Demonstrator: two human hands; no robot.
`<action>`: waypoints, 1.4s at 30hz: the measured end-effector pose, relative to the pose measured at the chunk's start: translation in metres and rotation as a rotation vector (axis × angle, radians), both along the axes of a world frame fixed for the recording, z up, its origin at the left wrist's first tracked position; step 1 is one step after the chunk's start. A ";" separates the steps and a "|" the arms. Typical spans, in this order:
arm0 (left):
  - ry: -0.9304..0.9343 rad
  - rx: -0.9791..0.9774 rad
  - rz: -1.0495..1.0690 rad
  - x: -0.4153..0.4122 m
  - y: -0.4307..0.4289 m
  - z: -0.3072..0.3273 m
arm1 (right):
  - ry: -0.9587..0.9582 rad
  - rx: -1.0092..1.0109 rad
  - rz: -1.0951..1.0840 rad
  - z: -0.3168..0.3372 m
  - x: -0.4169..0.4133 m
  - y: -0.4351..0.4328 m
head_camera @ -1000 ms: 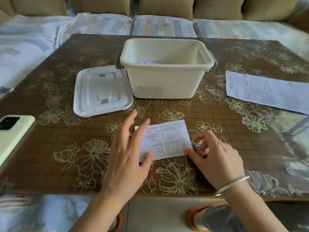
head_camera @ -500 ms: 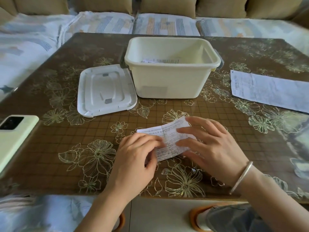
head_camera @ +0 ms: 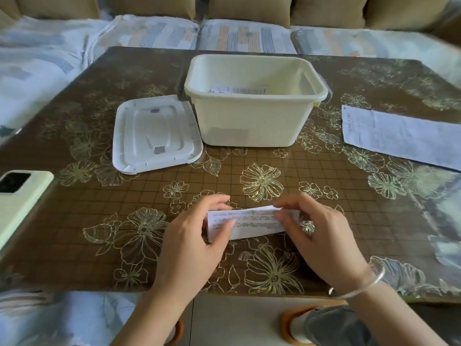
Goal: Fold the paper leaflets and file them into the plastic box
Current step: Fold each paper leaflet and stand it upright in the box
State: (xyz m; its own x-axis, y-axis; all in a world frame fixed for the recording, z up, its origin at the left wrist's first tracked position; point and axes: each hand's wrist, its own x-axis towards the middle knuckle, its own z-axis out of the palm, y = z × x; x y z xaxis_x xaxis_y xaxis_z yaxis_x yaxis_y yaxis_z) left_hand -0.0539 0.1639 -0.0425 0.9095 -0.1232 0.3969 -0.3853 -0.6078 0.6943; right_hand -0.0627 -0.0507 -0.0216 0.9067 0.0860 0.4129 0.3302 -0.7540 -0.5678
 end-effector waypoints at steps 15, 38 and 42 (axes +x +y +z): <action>-0.120 0.316 0.111 0.002 -0.007 0.002 | 0.141 -0.253 -0.117 0.001 0.018 0.011; 0.060 0.265 0.010 0.010 -0.008 0.001 | 0.638 0.062 0.107 0.052 0.020 0.015; 0.057 0.262 0.003 0.009 -0.008 0.005 | 0.499 0.147 0.129 0.037 -0.006 0.029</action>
